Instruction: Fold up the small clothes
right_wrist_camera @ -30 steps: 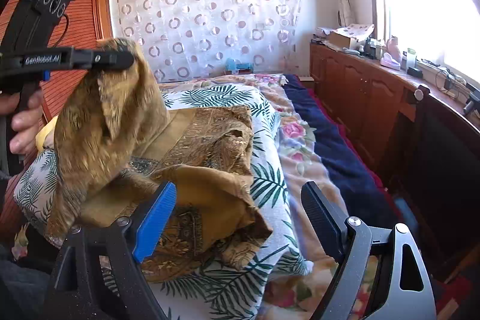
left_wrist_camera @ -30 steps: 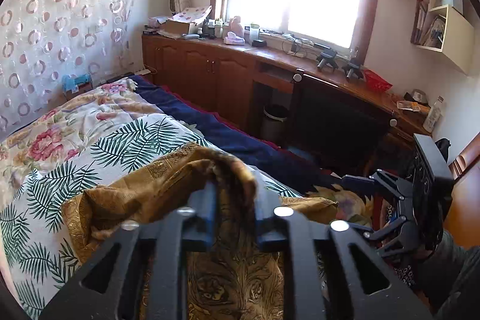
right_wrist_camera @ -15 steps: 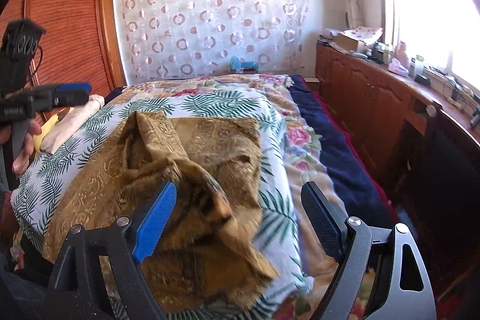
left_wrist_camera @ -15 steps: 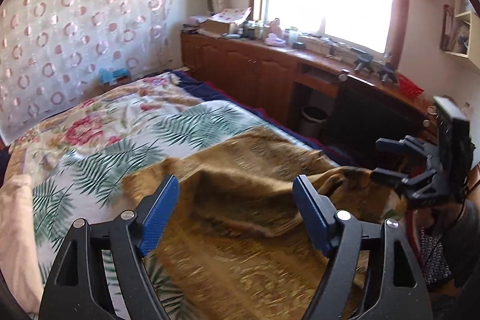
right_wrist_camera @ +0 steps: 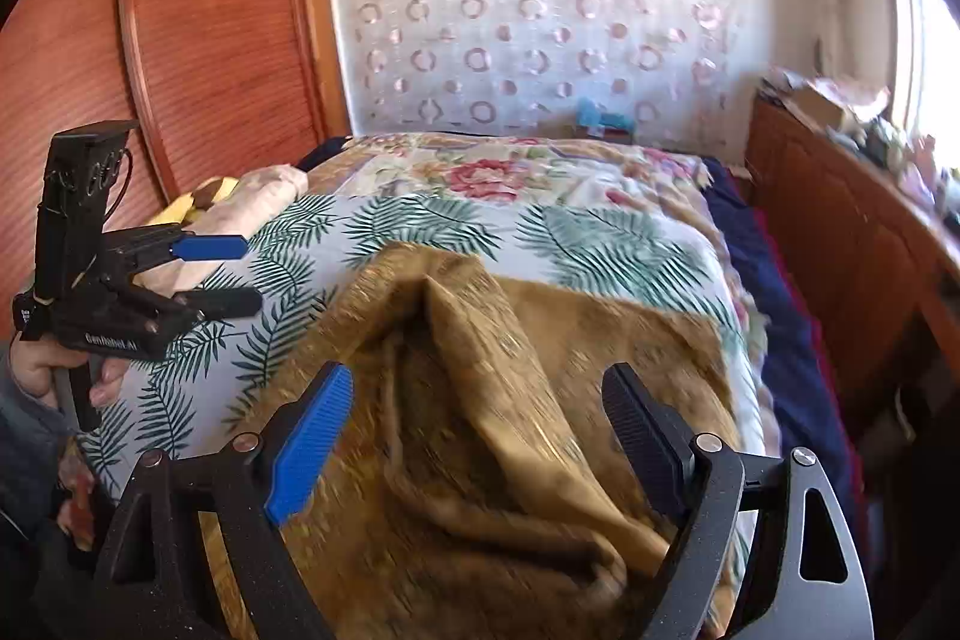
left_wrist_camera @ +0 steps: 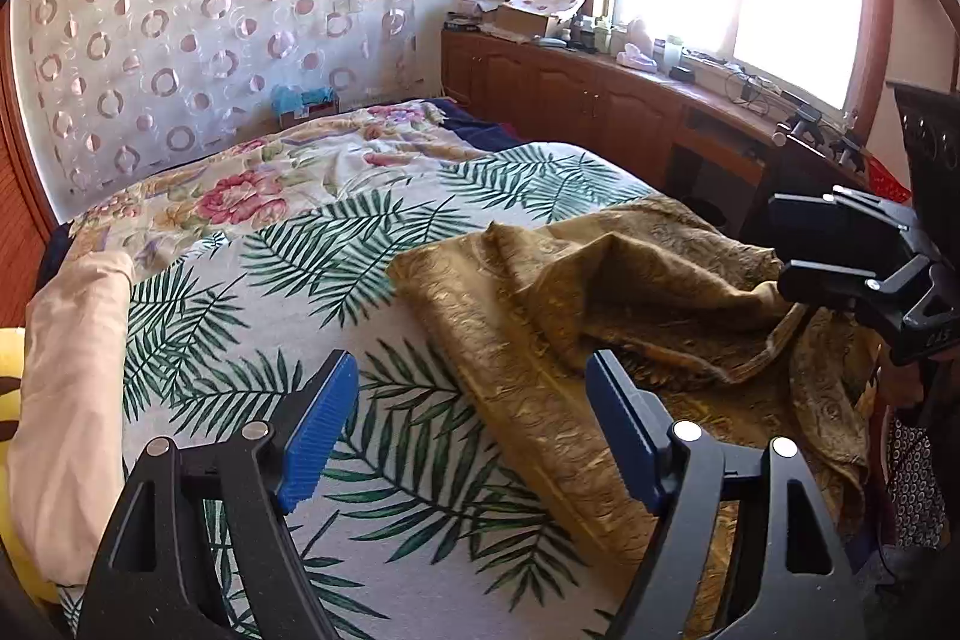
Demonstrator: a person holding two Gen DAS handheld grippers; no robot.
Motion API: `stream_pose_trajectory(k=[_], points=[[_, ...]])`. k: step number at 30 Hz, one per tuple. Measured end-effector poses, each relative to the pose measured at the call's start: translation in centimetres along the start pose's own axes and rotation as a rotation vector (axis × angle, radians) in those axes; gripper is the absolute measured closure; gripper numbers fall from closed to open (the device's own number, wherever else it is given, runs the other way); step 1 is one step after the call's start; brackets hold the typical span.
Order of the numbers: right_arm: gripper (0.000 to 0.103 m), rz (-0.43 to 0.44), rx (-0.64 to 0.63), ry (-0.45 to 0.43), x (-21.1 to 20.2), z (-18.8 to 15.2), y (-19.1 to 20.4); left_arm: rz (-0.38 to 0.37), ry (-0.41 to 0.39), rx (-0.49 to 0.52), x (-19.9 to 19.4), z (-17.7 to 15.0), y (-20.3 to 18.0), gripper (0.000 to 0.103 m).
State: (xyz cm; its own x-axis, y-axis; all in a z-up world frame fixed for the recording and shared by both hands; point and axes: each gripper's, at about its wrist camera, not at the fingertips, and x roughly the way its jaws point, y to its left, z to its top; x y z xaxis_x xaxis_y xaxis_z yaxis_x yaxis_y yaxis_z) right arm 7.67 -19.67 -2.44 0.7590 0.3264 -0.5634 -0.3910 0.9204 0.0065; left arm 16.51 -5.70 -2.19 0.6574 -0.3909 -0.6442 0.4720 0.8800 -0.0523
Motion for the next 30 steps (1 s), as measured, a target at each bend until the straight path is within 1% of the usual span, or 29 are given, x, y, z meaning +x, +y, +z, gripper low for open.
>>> stream_pose_trajectory(k=[4, 7, 12, 15, 18, 24, 26, 27, 28, 29, 30], points=[[0.016, 0.012, -0.043, 0.023, 1.8, 1.2, 0.8, -0.003, 0.014, -0.009, 0.7, -0.8, 1.1, 0.024], [0.017, 0.017, -0.071, 0.05, 2.8, 1.7, 0.5, -0.008, 0.023, -0.011, 1.2, -1.3, 1.7, 0.024], [0.017, 0.03, -0.091, 0.131, 5.3, 2.5, 0.3, -0.02, 0.042, -0.024, 2.1, -2.1, 2.3, 0.024], [0.016, 0.041, -0.088, 0.185, 6.7, 2.8, -0.3, -0.021, 0.067, -0.031, 3.0, -2.6, 2.7, 0.024], [0.016, 0.044, -0.099, 0.234, 8.1, 2.8, -0.3, -0.041, 0.094, -0.049, 4.0, -3.0, 3.0, 0.024], [0.017, 0.017, -0.148, 0.301, 10.2, 2.5, -0.1, -0.058, 0.106, -0.043, 4.6, -3.2, 2.8, 0.024], [0.035, 0.004, -0.165, 0.31, 10.6, 2.4, -0.2, -0.059, 0.104, -0.046, 4.6, -3.1, 2.7, 0.024], [0.056, 0.005, -0.175, 0.318, 10.7, 2.5, -0.3, -0.059, 0.102, -0.047, 4.5, -3.1, 2.6, 0.024], [0.083, 0.01, -0.178, 0.32, 10.7, 2.6, -0.6, -0.06, 0.099, -0.047, 4.5, -3.0, 2.6, 0.024], [0.094, 0.008, -0.183, 0.315, 10.6, 2.8, -0.4, -0.061, 0.095, -0.048, 4.4, -2.9, 2.6, 0.024], [0.096, 0.016, -0.178, 0.289, 10.1, 3.1, -0.7, -0.064, 0.093, -0.049, 4.4, -2.8, 2.5, 0.024]])
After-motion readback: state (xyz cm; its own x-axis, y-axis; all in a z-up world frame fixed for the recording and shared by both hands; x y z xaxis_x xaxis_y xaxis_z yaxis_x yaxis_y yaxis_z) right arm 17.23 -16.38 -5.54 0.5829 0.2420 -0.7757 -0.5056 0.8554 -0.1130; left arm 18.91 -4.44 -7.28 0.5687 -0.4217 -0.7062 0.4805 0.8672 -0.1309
